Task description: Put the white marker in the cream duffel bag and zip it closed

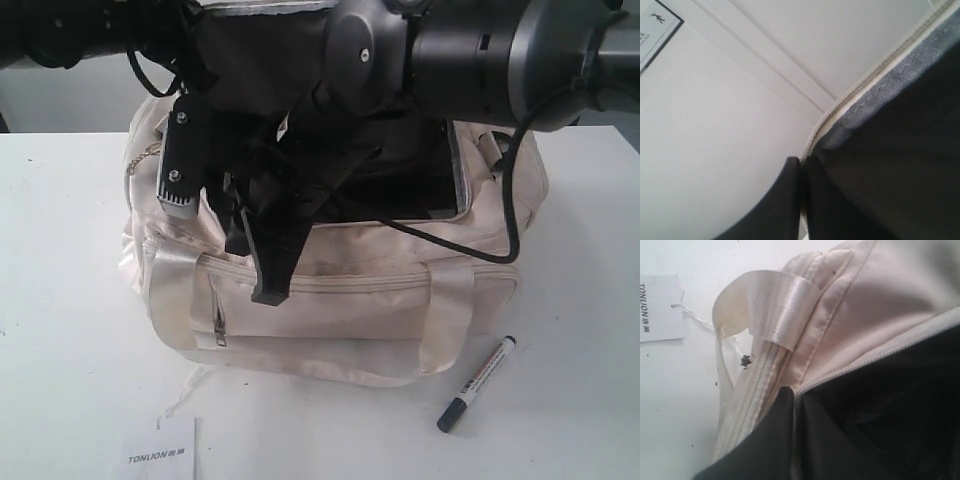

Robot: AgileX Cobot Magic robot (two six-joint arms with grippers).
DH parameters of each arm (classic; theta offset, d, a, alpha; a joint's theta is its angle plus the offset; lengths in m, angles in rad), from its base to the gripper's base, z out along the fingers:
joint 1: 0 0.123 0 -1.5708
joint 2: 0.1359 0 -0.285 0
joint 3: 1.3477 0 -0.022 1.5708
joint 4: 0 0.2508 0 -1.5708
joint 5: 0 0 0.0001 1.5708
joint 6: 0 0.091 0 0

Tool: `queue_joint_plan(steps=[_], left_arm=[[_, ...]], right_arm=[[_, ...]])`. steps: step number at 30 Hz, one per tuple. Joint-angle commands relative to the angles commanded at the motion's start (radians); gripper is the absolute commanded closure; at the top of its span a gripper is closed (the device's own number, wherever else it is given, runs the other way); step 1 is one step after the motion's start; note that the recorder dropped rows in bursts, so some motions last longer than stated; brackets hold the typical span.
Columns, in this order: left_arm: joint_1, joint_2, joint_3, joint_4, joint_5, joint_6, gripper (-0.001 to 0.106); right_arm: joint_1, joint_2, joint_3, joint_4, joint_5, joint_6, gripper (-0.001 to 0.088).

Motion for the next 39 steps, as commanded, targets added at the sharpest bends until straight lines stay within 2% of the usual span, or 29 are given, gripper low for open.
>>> queue_joint_plan(steps=[13, 31, 39], left_arm=[[0.009, 0.068, 0.000, -0.002, -0.037, 0.000, 0.105], [0.018, 0.082, 0.000, -0.009, -0.014, -0.006, 0.105], [0.018, 0.083, 0.000, -0.009, 0.071, -0.006, 0.105]], right_arm=[[0.000, -0.019, 0.000, 0.000, 0.014, -0.077, 0.0868], [0.000, -0.019, 0.000, 0.000, -0.017, -0.077, 0.0868], [0.000, -0.005, 0.000, 0.007, -0.036, -0.077, 0.0868]])
